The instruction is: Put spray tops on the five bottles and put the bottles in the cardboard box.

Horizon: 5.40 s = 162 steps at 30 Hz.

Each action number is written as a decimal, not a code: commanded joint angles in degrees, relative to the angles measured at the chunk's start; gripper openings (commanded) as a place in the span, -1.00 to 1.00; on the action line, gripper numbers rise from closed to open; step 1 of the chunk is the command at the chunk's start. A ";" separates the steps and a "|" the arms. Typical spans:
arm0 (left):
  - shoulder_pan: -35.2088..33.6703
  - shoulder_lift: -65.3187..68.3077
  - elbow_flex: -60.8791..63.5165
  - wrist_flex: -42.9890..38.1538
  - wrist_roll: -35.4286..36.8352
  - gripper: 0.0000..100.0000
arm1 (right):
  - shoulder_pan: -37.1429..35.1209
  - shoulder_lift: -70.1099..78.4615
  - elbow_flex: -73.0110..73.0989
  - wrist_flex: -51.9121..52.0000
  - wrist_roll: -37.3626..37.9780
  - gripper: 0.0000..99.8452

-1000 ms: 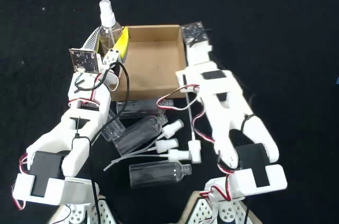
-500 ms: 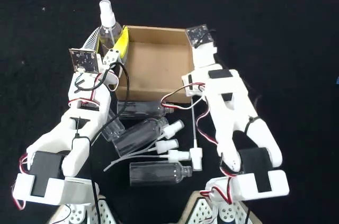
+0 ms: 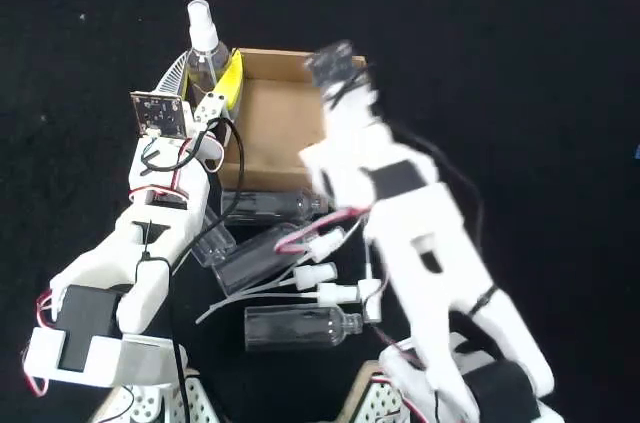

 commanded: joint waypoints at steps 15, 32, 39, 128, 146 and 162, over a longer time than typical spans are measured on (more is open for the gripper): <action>-6.29 -0.88 -1.36 -1.67 -0.26 -0.94 | -13.71 2.95 2.15 -5.45 2.37 -0.50; -8.66 -0.35 -1.27 -1.67 -0.26 -0.94 | -10.73 14.20 2.07 -16.18 12.75 -0.63; -8.66 -0.35 -1.27 -1.67 -0.26 -0.94 | -8.44 14.29 2.07 -16.70 13.71 -0.83; -8.04 -0.26 -0.84 -1.58 -0.26 -0.94 | 10.73 35.56 -22.64 -11.96 15.82 -0.98; -6.11 -0.88 -0.75 -1.58 -0.26 -0.94 | 8.00 32.84 -25.36 -10.29 5.45 -0.58; -3.74 -6.15 2.51 -1.23 -0.35 -0.94 | 16.35 10.77 -17.36 5.36 4.04 -0.58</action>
